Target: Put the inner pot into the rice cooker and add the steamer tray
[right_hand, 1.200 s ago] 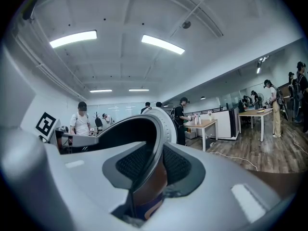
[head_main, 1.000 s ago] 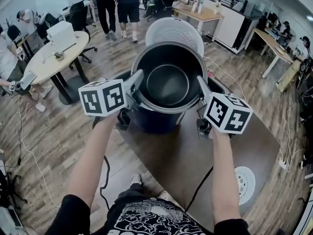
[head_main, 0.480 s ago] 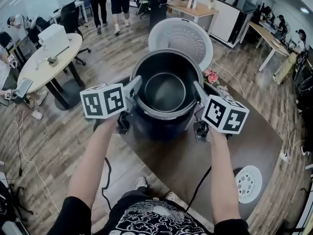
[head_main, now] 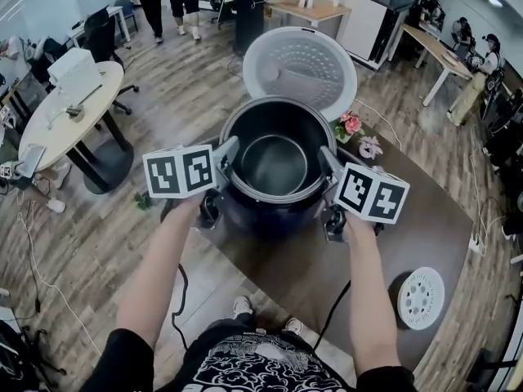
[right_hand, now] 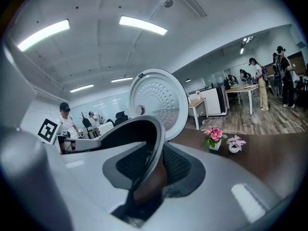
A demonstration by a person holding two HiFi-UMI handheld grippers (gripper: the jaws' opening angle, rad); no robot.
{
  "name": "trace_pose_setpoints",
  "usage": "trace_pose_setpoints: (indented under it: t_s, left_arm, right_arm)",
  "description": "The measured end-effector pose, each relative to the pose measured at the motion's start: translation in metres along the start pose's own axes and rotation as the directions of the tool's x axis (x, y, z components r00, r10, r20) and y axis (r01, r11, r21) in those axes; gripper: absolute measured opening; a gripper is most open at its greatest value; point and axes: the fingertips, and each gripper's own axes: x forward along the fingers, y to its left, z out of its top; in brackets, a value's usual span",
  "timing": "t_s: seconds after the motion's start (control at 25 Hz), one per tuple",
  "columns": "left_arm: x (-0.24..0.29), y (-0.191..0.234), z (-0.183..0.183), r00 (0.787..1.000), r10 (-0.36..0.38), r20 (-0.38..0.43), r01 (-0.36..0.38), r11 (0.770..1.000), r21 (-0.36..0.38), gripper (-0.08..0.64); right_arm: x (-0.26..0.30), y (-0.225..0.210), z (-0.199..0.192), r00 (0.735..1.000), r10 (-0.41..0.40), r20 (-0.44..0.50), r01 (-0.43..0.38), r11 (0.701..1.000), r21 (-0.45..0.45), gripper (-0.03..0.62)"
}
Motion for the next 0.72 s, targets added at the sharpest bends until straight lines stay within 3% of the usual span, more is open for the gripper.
trace_pose_setpoints:
  t_s: [0.72]
  left_arm:
    - [0.028, 0.014, -0.037, 0.992, -0.022, -0.122, 0.029, 0.998, 0.056, 0.107]
  right_arm:
    - [0.012, -0.025, -0.048, 0.987, -0.112, -0.111, 0.114, 0.993, 0.017, 0.109]
